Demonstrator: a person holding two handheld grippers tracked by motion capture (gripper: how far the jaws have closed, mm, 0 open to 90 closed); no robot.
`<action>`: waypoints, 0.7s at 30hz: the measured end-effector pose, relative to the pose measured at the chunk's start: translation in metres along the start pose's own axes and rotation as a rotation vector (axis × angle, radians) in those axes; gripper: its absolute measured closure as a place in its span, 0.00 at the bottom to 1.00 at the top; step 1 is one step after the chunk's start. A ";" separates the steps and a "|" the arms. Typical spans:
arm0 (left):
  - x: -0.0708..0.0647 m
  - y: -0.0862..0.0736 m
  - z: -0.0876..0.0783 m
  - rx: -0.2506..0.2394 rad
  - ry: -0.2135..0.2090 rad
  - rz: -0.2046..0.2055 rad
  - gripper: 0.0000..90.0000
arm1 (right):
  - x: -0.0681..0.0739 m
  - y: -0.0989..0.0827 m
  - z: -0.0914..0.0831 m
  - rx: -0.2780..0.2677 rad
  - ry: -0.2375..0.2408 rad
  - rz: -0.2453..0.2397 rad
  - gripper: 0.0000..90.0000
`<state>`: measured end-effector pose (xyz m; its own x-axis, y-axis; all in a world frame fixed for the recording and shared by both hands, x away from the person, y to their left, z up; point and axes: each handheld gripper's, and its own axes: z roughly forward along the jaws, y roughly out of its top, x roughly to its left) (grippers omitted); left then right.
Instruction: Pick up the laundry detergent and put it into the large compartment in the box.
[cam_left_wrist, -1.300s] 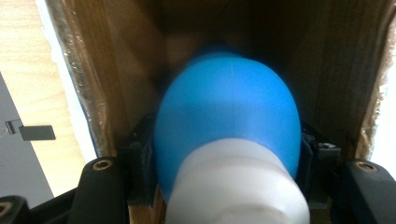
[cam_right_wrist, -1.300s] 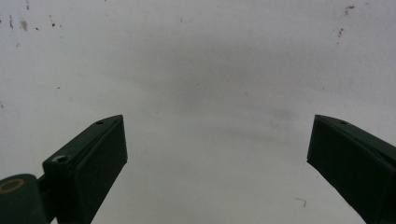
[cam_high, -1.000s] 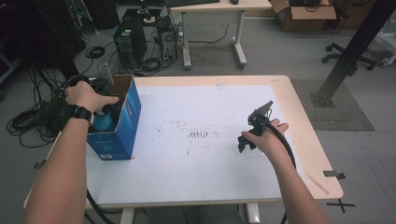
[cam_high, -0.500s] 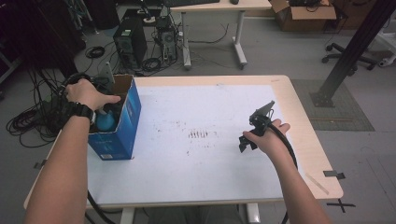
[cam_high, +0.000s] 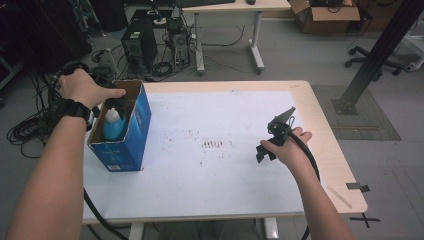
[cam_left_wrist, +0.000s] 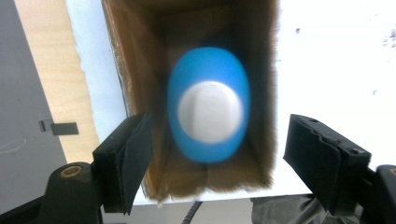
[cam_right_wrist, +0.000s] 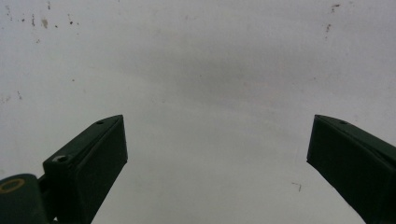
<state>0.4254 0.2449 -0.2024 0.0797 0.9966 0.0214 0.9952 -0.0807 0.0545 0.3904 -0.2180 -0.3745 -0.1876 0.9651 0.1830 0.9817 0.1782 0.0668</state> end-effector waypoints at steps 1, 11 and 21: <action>-0.004 0.000 -0.004 -0.006 -0.003 0.009 0.24 | 0.000 0.000 0.000 0.000 0.000 -0.002 0.06; -0.056 -0.001 -0.021 -0.046 -0.038 0.102 0.18 | 0.001 -0.002 -0.004 -0.002 0.001 -0.005 0.06; -0.103 -0.006 -0.020 -0.055 -0.070 0.161 0.14 | -0.002 -0.008 -0.005 -0.006 0.003 -0.012 0.06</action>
<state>0.4100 0.1423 -0.1853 0.2433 0.9693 -0.0352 0.9649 -0.2382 0.1107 0.3825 -0.2219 -0.3706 -0.1993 0.9623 0.1849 0.9792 0.1884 0.0751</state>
